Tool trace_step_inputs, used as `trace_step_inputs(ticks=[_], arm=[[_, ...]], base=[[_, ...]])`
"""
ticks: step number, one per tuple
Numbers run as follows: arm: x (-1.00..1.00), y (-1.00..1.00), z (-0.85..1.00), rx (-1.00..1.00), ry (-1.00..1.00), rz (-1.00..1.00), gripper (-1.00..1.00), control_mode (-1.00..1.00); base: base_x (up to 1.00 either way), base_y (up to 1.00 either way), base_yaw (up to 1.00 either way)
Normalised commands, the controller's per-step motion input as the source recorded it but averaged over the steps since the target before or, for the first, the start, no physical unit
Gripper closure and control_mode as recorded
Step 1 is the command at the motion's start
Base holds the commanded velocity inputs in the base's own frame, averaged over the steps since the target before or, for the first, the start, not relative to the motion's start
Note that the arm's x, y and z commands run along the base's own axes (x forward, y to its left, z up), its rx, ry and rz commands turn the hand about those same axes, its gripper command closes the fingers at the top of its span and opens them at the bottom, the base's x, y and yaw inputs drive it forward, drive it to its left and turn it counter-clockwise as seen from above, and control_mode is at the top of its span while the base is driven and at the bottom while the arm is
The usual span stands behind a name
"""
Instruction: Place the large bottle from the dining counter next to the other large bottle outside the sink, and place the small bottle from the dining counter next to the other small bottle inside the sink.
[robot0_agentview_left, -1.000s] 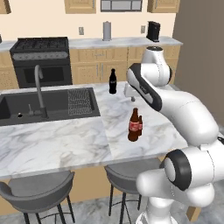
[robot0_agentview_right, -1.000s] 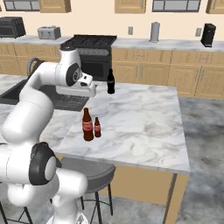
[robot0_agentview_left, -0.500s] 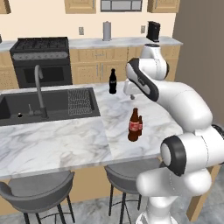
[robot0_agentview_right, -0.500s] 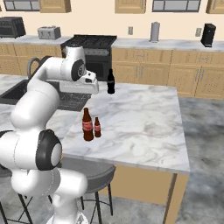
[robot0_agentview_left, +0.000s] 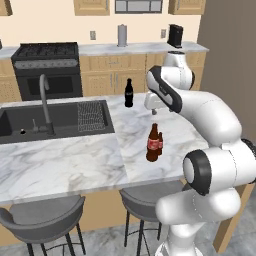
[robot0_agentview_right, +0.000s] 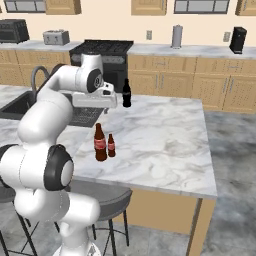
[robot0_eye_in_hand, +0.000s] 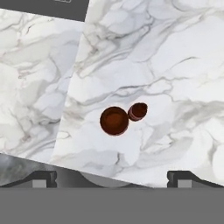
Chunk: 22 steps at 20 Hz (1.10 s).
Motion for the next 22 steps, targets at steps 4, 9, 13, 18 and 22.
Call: trace_step_inputs(ticks=[4,9,13,18,22], arm=[[0.1,0.0,-0.15,0.0,0.0,0.0,-1.0,-1.0],[0.0,0.01,-0.01,0.0,0.0,0.0,-1.0,-1.0],[0.01,0.04,-0.06,-0.01,0.0,0.0,-1.0,-1.0],[0.1,0.14,-0.12,-0.02,0.0,0.0,-1.0,-1.0],[0.0,0.12,-0.03,-0.01,0.03,-0.04,-1.0,-1.0]], base=[[0.0,0.0,0.0],[0.0,0.0,0.0],[0.0,0.0,0.0],[0.0,0.0,0.0],[0.0,0.0,0.0]])
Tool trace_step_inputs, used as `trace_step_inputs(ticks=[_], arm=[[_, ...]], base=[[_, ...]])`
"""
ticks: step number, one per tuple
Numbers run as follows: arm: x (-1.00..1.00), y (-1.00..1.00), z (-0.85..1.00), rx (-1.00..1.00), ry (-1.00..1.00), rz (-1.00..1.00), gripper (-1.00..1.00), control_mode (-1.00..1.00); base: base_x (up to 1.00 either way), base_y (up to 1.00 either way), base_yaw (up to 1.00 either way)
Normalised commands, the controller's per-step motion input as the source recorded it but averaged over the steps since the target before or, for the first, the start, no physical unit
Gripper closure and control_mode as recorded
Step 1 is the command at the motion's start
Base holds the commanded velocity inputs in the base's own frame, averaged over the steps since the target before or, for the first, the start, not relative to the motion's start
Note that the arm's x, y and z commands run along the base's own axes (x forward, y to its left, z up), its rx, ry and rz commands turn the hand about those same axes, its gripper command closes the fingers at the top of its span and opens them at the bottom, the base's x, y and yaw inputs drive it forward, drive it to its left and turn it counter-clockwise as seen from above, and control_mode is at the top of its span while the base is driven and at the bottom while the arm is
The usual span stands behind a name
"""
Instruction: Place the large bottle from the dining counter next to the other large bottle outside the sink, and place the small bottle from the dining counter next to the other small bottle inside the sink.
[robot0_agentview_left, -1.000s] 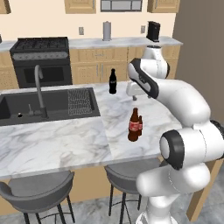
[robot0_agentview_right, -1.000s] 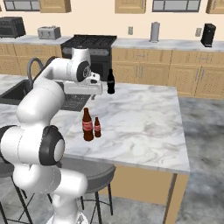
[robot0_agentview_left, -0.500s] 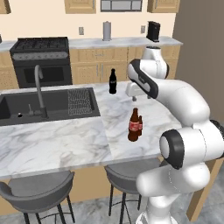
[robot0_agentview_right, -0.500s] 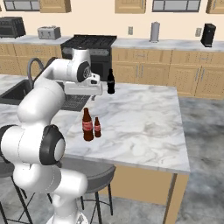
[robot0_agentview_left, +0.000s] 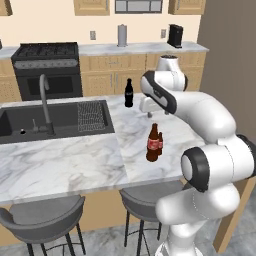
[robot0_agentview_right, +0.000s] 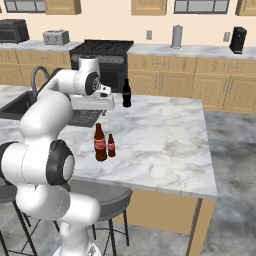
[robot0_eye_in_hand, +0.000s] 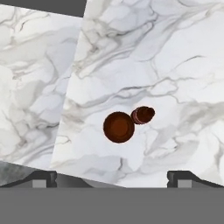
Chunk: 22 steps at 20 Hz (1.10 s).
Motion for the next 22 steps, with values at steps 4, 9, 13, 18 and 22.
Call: trace_step_inputs(ticks=[4,9,13,18,22], arm=[[0.03,-0.01,-0.14,0.0,0.01,-0.04,-1.0,-1.0],[0.15,-0.01,-0.15,0.0,0.01,-0.04,-1.0,-1.0],[0.17,0.0,-0.11,0.0,0.01,-0.03,-1.0,-1.0],[0.17,0.0,0.0,0.0,0.05,-0.04,-1.0,-1.0],[0.06,0.0,-0.01,0.0,0.05,-0.01,-1.0,-1.0]], base=[[0.0,0.0,0.0],[0.0,0.0,0.0],[0.0,0.0,0.0],[0.0,0.0,0.0],[0.0,0.0,0.0]])
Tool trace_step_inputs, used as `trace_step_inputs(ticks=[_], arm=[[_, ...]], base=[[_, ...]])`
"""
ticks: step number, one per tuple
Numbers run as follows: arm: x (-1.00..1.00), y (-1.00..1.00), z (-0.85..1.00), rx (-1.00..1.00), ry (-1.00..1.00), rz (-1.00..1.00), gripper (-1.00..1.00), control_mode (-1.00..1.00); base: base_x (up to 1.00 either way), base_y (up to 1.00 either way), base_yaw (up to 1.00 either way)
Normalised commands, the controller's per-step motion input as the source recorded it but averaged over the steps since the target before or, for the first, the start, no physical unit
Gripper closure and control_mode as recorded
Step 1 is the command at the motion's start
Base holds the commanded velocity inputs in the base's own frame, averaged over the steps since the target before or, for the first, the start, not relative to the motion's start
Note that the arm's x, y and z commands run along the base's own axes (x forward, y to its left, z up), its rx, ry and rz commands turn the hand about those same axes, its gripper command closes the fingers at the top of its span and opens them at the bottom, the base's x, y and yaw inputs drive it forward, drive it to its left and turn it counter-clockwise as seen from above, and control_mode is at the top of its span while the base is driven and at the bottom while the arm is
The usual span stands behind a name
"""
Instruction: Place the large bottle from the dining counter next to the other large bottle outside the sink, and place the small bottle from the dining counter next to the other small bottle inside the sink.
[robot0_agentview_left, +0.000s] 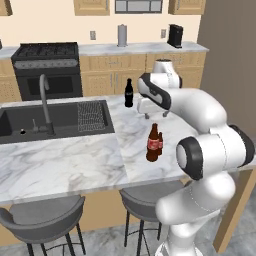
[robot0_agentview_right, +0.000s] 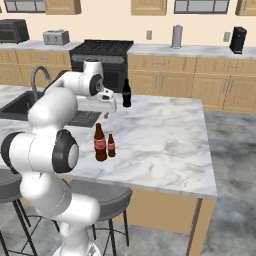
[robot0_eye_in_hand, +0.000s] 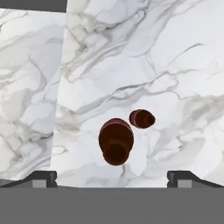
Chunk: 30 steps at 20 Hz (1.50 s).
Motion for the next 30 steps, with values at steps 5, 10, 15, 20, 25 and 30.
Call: trace_step_inputs(ticks=[5,10,15,20,25,30], arm=[[0.19,0.0,-0.13,0.0,0.01,-0.02,-1.0,-1.0],[0.0,0.0,-0.12,0.0,0.04,-0.01,-1.0,-1.0],[0.0,0.0,-0.14,0.0,0.03,0.0,-1.0,-1.0],[0.0,0.0,-0.21,0.0,0.01,0.0,-1.0,-1.0],[0.0,0.0,-0.22,0.0,0.0,0.0,-1.0,-1.0],[0.0,0.0,-0.17,0.0,0.0,0.0,-1.0,-1.0]], base=[[0.0,0.0,0.0],[0.0,0.0,0.0],[0.0,0.0,0.0],[0.0,0.0,0.0],[0.0,0.0,0.0],[0.0,0.0,0.0]])
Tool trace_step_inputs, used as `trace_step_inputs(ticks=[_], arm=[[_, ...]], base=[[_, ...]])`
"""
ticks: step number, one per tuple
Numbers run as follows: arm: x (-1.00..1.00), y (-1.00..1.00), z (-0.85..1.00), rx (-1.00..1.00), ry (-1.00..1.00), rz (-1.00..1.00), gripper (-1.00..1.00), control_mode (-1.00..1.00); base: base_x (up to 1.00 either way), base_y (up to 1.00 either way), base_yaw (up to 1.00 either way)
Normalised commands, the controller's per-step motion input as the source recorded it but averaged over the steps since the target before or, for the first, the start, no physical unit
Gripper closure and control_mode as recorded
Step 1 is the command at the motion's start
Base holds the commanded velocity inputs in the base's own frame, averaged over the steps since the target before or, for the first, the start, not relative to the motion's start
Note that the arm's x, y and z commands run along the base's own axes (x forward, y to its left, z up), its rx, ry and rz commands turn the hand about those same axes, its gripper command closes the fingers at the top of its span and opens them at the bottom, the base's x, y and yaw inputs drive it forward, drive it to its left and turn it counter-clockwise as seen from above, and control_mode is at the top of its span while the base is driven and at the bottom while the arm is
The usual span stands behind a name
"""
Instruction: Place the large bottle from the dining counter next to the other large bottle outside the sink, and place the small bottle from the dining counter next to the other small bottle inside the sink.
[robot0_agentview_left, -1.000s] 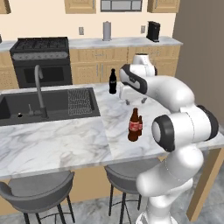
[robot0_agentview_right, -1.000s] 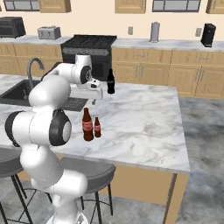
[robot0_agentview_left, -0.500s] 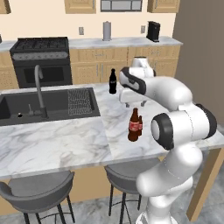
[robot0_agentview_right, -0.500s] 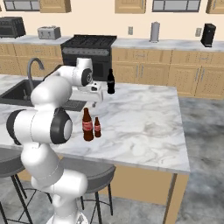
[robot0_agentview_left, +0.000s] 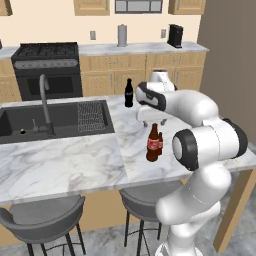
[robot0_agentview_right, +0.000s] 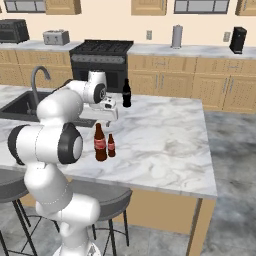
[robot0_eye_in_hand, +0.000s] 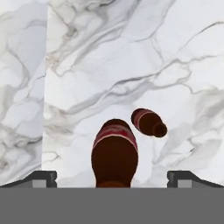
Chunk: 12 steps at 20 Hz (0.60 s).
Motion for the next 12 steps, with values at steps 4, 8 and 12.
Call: trace_step_inputs(ticks=[4,8,12], arm=[[0.0,0.0,-0.13,0.0,0.0,0.0,-1.0,-1.0],[0.0,0.0,-0.15,0.0,0.0,0.0,-1.0,-1.0],[0.0,0.0,-0.2,0.0,0.0,0.0,-1.0,-1.0]], base=[[0.0,0.0,0.0],[0.0,0.0,0.0],[0.0,0.0,0.0]])
